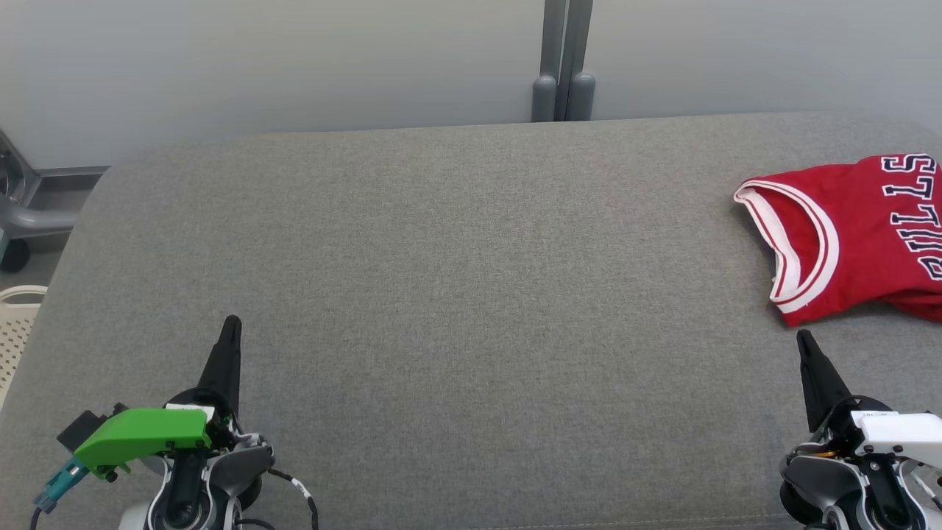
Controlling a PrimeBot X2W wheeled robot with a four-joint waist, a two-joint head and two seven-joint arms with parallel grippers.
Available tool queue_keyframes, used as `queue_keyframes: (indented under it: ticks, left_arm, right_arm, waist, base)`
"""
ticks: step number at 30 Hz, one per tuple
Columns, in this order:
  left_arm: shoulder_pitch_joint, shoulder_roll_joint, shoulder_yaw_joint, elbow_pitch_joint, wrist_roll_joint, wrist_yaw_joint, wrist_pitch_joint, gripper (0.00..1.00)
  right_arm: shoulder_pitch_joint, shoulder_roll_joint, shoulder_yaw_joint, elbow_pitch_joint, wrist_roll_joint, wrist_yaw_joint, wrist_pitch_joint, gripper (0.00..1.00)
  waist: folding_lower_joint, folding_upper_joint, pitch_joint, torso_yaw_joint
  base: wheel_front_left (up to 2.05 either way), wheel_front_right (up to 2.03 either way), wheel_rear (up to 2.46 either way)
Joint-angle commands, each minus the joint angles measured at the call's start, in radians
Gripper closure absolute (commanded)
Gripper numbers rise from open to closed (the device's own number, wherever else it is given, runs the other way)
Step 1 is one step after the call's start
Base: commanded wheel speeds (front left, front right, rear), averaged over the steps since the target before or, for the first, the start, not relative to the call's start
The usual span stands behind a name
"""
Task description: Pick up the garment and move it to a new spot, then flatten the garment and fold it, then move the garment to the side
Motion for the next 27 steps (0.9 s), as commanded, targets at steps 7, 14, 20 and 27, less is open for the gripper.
queue_keyframes:
  ticks: [7, 14, 20, 27]
  left_arm:
    - [-0.013, 0.000, 0.004, -0.001, -0.003, -0.007, 0.002, 1.00]
    - [-0.013, 0.000, 0.004, -0.001, -0.003, -0.007, 0.002, 1.00]
    - [-0.013, 0.000, 0.004, -0.001, -0.003, -0.007, 0.002, 1.00]
    - [-0.013, 0.000, 0.004, -0.001, -0.003, -0.007, 0.002, 1.00]
  right_arm:
    - [-0.009, -0.004, -0.002, -0.005, 0.007, 0.000, 0.003, 1.00]
    - [-0.009, -0.004, -0.002, -0.005, 0.007, 0.000, 0.003, 1.00]
    - [-0.009, -0.004, -0.002, -0.005, 0.007, 0.000, 0.003, 1.00]
    - [-0.009, -0.004, -0.002, -0.005, 0.007, 0.000, 0.003, 1.00]
  waist:
    - [0.0000, 0.0000, 0.000, 0.000]
    - [0.0000, 0.0000, 0.000, 0.000]
    - [0.0000, 0.0000, 0.000, 0.000]
    - [0.0000, 0.0000, 0.000, 0.000]
  base:
    - [0.00, 0.00, 0.00]
    - [0.00, 0.00, 0.00]
    - [0.00, 0.00, 0.00]
    - [0.00, 0.00, 0.00]
